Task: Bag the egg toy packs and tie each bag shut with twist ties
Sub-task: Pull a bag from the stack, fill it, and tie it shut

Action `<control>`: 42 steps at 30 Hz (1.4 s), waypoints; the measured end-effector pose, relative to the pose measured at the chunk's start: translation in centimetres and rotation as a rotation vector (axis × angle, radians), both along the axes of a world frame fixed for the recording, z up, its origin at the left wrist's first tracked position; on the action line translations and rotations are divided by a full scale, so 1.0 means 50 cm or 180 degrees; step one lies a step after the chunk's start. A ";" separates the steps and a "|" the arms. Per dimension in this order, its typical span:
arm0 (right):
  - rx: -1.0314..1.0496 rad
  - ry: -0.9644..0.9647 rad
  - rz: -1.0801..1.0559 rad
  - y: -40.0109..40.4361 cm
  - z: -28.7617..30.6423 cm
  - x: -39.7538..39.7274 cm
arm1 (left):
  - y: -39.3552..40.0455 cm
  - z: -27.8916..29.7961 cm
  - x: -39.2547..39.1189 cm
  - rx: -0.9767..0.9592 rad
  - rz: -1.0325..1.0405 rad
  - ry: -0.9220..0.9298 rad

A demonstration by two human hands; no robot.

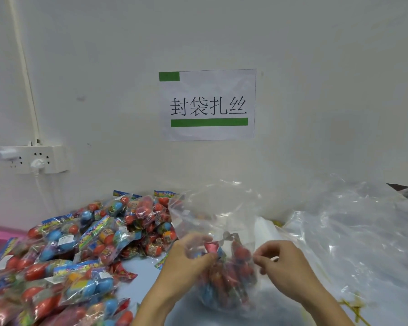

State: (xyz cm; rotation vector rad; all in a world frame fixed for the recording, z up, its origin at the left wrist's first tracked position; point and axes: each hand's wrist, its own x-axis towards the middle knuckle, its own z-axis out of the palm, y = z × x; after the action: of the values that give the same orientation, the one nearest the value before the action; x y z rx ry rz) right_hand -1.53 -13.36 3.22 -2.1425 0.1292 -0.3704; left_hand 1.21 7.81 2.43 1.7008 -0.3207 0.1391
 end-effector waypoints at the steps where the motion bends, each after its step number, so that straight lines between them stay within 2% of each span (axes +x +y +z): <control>1: 0.0017 -0.0214 -0.0197 -0.001 0.000 0.000 | 0.001 0.001 0.001 -0.0089 0.0012 -0.0020; 3: 0.0050 -0.0379 -0.0382 -0.002 0.001 0.000 | 0.001 0.004 -0.001 -0.0265 0.0000 -0.0063; 6: -0.0129 -0.0178 -0.0316 0.004 -0.002 0.000 | 0.001 0.007 -0.003 -0.0114 -0.0034 -0.0289; 8: -0.0064 -0.0366 -0.0387 0.002 -0.003 0.002 | 0.001 0.008 -0.003 -0.0131 -0.0041 -0.0264; 11: -0.0309 -0.0225 -0.0388 0.007 0.000 -0.002 | 0.000 0.007 -0.006 -0.0100 -0.0060 -0.0268; 14: -0.0130 -0.0543 -0.0533 0.008 -0.003 -0.002 | -0.004 0.010 -0.012 -0.0434 0.0001 -0.0207; 24: -0.0315 -0.0620 -0.0563 0.014 -0.008 0.002 | -0.010 0.031 -0.015 -0.0892 0.0297 -0.0600; 27: -0.0537 -0.0311 -0.0551 0.013 -0.011 -0.004 | -0.010 0.027 -0.014 -0.0663 0.0336 -0.0740; 32: -0.0523 -0.0220 -0.0471 0.000 -0.011 0.002 | -0.008 0.026 -0.010 -0.0535 0.0191 -0.0699; 36: 0.0350 -0.0601 -0.0575 -0.011 0.022 -0.006 | -0.012 0.023 -0.013 -0.0366 -0.0102 -0.0484; 38: 0.0453 -0.0381 -0.0418 -0.012 0.036 -0.014 | 0.001 0.022 -0.015 -0.0121 -0.0364 -0.0190; 42: -0.0017 0.0499 0.0246 -0.023 0.040 -0.031 | 0.056 0.014 -0.021 0.0655 -0.0902 0.0382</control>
State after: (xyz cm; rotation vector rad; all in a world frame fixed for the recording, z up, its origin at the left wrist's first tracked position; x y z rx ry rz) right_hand -3.09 -14.52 5.22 -2.1737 0.1342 -0.1578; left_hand 0.17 10.58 3.14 1.8373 -0.4953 -0.2106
